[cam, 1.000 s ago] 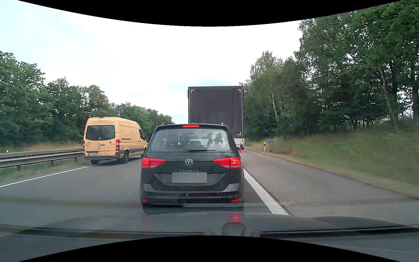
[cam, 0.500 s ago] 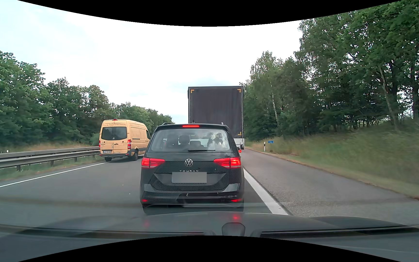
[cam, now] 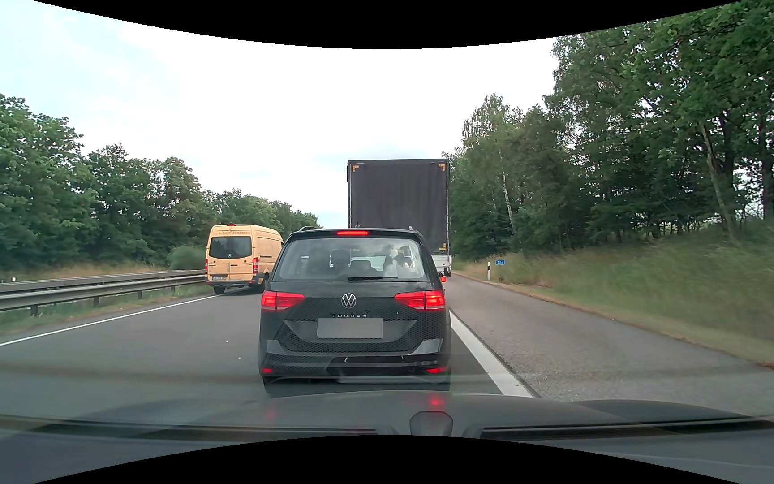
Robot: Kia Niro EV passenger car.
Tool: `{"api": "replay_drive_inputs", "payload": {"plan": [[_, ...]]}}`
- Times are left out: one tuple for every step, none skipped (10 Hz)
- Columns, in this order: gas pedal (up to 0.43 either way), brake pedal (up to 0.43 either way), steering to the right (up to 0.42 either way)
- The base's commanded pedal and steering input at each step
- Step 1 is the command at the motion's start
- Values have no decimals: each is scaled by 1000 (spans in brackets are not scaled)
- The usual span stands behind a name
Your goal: Follow the waypoints while adhering to traffic rules and regulations
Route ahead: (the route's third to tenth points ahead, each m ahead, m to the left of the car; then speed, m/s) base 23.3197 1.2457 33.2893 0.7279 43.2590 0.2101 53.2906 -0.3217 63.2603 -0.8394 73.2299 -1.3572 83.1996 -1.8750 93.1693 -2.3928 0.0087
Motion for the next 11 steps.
{"api": "replay_drive_inputs", "payload": {"plan": [[0,244,-1],[0,244,-2],[0,244,-2],[0,244,-1],[0,244,-2],[0,244,-2],[0,244,-1],[0,244,-2],[0,244,-2],[0,244,-1],[0,244,-2]]}}
